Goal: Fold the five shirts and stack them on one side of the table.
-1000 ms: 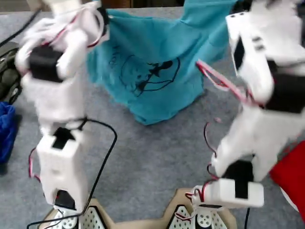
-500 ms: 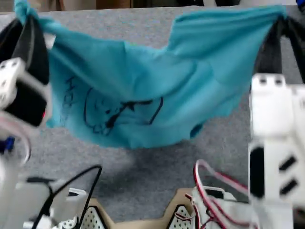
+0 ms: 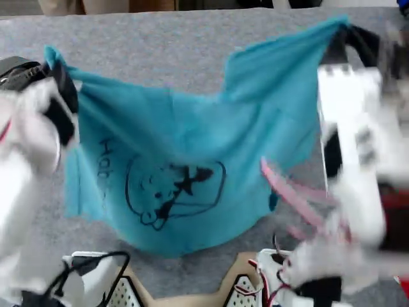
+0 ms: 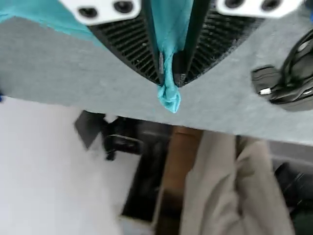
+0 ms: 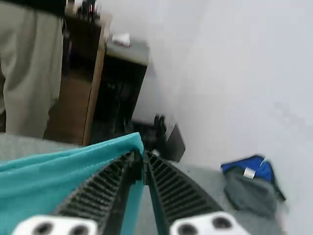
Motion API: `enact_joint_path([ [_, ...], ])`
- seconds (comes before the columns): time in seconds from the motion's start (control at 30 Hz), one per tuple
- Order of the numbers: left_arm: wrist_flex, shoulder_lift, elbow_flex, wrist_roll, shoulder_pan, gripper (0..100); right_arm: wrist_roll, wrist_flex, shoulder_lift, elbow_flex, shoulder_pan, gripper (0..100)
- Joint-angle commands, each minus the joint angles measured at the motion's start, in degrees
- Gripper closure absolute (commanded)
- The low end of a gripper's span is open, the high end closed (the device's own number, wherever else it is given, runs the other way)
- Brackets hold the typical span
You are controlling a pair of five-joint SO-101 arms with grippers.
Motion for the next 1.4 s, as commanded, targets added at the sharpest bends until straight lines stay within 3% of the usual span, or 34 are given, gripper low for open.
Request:
enact_joint_path([
  [0.0,-14.7,3.0,11.8,0.0,-6.2,98,0.0,-5.5,4.8,5.0,-2.0,99.3],
  [0.27,-47.4,15.1,31.0,-0.4,-8.3,98,4.5,-16.8,23.0,7.4,-7.7,99.3],
  [0.5,-58.2,34.6,28.4,-0.4,-8.3,98,5.5,-31.1,39.0,6.8,-9.0,99.3],
  [0.77,-57.2,58.0,5.1,-0.1,-9.8,98,5.5,-40.2,53.2,-11.5,-8.7,99.3],
  [0.97,-44.4,63.1,-18.5,-0.2,-9.8,98,5.5,-38.4,60.7,-29.1,-8.7,99.3],
  [1.13,-38.4,63.8,-33.8,-0.3,-8.3,98,5.5,-38.5,63.3,-35.6,-8.8,99.3],
  [1.37,-37.0,63.9,-34.0,-1.6,-7.4,98,5.5,-38.8,64.0,-35.6,-8.6,99.3],
])
